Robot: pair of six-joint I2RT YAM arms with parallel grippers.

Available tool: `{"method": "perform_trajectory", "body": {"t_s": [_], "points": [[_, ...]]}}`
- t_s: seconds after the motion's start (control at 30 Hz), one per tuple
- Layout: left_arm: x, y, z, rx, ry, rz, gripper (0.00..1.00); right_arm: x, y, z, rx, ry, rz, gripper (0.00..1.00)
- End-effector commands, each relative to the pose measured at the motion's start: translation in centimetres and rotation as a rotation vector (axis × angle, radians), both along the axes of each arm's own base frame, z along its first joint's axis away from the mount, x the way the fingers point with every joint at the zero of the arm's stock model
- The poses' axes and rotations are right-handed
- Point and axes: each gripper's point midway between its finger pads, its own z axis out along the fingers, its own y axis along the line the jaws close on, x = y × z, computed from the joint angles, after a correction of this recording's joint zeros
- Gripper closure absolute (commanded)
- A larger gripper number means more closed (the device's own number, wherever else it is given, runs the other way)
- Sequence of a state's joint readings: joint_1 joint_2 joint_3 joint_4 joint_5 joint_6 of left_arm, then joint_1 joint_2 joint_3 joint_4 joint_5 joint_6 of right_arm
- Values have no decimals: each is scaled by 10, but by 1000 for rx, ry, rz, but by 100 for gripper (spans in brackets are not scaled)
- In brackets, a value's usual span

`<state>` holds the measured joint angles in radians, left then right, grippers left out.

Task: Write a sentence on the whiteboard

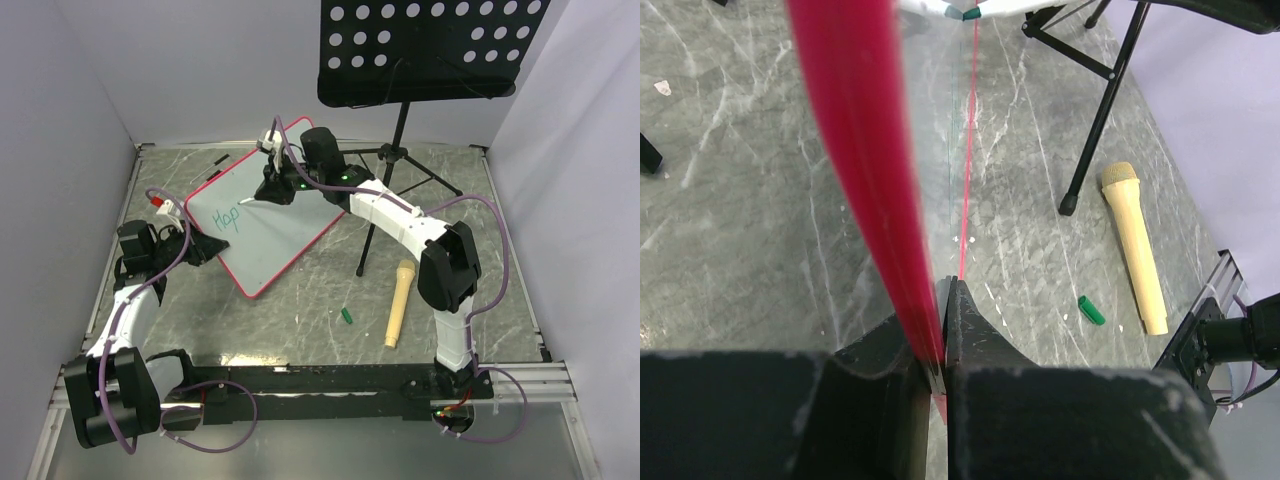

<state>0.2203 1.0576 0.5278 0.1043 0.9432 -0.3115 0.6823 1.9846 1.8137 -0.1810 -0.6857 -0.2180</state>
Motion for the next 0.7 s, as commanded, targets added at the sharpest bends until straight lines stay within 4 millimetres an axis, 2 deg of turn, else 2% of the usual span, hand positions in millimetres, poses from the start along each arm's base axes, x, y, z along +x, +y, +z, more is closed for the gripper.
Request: {"method": "perform_trajectory", "body": {"t_s": [0.0, 0.27, 0.67], "points": [[12, 5, 19, 71, -128, 1, 99, 16, -10, 26, 32, -77, -75, 100], [13, 6, 19, 75, -125, 7, 99, 18, -13, 26, 35, -80, -85, 100], [13, 6, 17, 72, -120, 4, 99, 21, -9, 37, 63, -82, -85, 100]]}}
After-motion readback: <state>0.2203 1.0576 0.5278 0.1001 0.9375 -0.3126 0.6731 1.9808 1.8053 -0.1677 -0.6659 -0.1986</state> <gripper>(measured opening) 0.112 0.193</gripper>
